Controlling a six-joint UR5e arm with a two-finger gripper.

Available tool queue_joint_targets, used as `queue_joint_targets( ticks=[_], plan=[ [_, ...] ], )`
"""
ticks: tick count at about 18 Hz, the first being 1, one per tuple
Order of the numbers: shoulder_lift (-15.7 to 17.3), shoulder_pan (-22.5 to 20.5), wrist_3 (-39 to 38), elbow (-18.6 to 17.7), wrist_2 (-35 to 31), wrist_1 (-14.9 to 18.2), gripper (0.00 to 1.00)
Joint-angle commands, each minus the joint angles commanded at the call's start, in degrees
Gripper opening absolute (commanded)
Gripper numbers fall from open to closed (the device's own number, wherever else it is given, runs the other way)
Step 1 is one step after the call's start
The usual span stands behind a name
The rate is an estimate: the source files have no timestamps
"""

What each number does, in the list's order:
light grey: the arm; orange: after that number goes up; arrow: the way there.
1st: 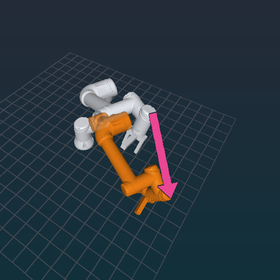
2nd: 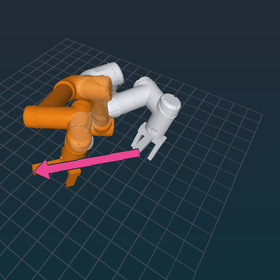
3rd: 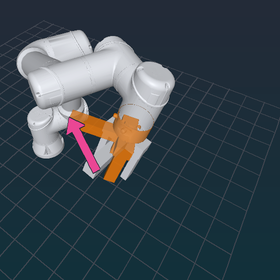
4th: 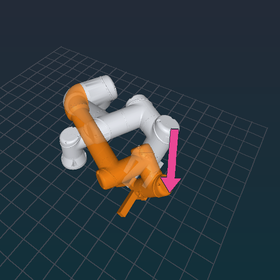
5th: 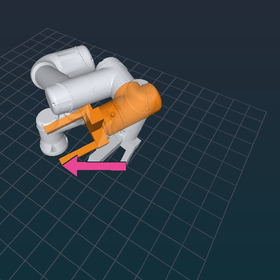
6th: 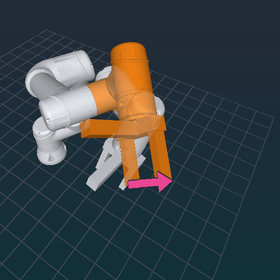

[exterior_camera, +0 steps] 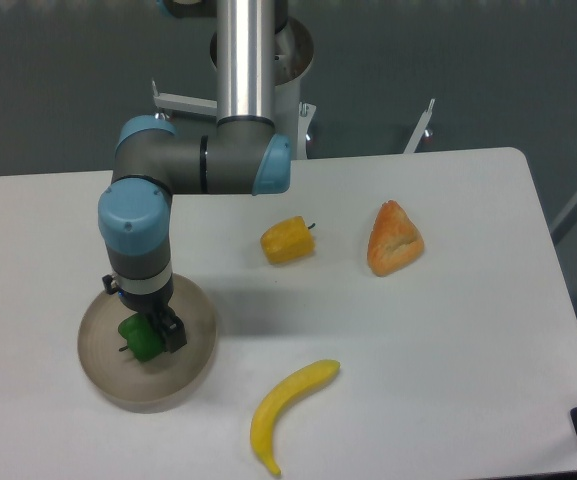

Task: Pick up the green pepper from the plate
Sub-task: 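Close the gripper around the green pepper's body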

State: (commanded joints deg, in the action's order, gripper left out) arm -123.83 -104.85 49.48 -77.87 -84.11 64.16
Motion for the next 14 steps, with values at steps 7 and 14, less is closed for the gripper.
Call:
queue_joint_targets(
  ticks=[7,14],
  plan=[
    [-2.8,0.7,0.5,-0.6,-0.3,-2.6,0.93],
    [-0.3,0.2,0.9,-0.6,-0.1,-2.4,0.21]
  ],
)
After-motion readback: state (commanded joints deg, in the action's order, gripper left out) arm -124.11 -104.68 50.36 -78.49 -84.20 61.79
